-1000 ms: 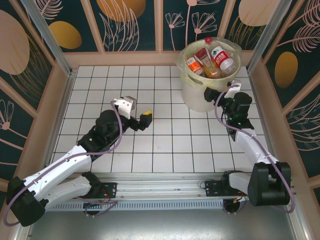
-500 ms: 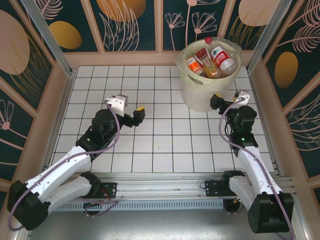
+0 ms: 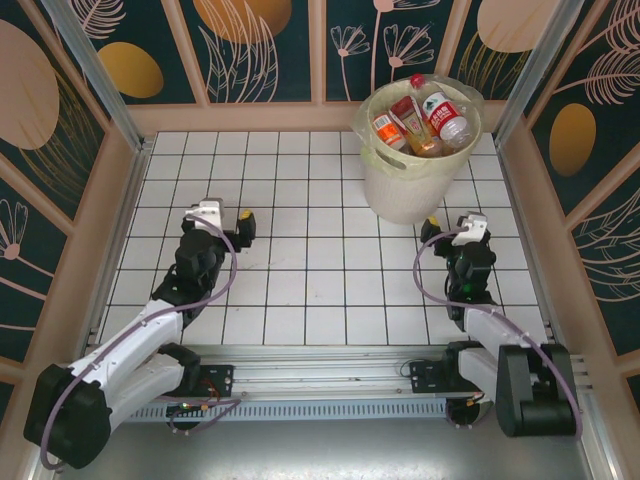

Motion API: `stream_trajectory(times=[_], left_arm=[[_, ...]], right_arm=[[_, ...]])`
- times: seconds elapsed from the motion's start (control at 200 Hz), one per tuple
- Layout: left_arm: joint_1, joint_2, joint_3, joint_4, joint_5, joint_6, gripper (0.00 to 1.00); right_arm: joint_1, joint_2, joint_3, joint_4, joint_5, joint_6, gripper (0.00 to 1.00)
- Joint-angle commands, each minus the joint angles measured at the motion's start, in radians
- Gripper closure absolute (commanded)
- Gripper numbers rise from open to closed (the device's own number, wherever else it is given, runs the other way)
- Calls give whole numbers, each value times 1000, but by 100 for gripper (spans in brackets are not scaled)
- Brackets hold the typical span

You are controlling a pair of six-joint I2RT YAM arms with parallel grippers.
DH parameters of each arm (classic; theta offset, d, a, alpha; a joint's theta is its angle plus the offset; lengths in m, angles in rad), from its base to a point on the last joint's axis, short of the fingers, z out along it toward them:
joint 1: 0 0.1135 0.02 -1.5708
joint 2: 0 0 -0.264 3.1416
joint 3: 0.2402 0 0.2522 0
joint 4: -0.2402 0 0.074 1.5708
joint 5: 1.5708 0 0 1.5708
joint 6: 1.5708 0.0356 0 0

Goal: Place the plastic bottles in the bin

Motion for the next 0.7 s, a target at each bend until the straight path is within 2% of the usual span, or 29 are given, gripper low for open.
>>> stream_trajectory(times=[0.0, 0.165, 0.34, 0.465, 0.611, 0.696], left_arm=[[40, 1, -35, 116, -38, 53, 1], [103, 0, -104, 213, -50, 69, 1], [178, 71, -103, 241, -51, 84, 1], [226, 117, -126, 332, -28, 115, 1], [269, 179, -159, 442, -26, 131, 1], [284, 239, -180, 536, 17, 130, 1]], right_arm=[[-21, 99, -14, 240, -4, -44, 1], [-56, 255, -23, 378, -60, -26, 1], [-66, 352, -27, 470, -100, -22, 1], [-65, 438, -32, 553, -115, -24, 1], [-69, 464, 32, 453, -111, -18, 1], [-74, 466, 60, 405, -115, -20, 1]])
